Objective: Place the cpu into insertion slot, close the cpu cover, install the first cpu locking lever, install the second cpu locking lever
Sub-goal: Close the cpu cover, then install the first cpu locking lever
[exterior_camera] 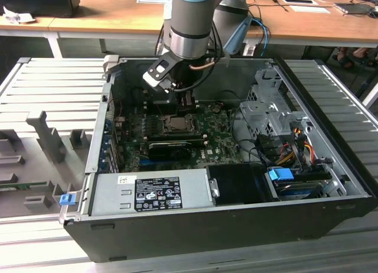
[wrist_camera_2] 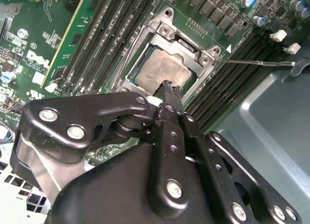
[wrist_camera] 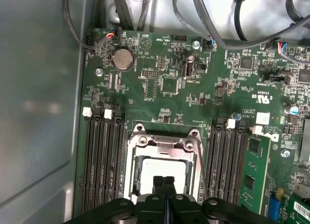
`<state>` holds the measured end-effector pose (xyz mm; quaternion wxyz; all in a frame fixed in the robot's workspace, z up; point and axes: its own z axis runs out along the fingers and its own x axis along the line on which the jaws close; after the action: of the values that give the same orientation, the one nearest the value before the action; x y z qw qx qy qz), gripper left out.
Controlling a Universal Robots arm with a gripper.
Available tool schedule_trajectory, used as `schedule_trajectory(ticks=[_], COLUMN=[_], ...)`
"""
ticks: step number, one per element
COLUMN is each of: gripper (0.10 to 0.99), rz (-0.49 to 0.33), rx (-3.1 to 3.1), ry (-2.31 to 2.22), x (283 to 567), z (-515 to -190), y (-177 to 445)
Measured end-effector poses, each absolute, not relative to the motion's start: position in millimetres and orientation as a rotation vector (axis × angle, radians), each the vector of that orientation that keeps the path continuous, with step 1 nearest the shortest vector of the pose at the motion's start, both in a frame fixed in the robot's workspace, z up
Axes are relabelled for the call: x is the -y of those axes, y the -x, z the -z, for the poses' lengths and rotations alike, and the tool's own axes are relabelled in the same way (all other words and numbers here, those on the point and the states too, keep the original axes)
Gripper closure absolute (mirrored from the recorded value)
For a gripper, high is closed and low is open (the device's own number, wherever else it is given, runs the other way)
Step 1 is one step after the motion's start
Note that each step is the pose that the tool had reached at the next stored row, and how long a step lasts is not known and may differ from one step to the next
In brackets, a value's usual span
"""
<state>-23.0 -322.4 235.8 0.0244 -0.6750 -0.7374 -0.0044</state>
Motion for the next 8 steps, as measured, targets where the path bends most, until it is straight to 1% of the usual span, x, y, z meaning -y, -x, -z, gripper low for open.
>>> schedule_trajectory(ticks=[5, 8], gripper=[0.98, 0.98], rz=[0.013, 0.013], rx=[2.282, 2.282], ry=[2.088, 2.089], x=[322.5, 322.4], z=[-236.5, -242.7], y=[24.7, 24.7])
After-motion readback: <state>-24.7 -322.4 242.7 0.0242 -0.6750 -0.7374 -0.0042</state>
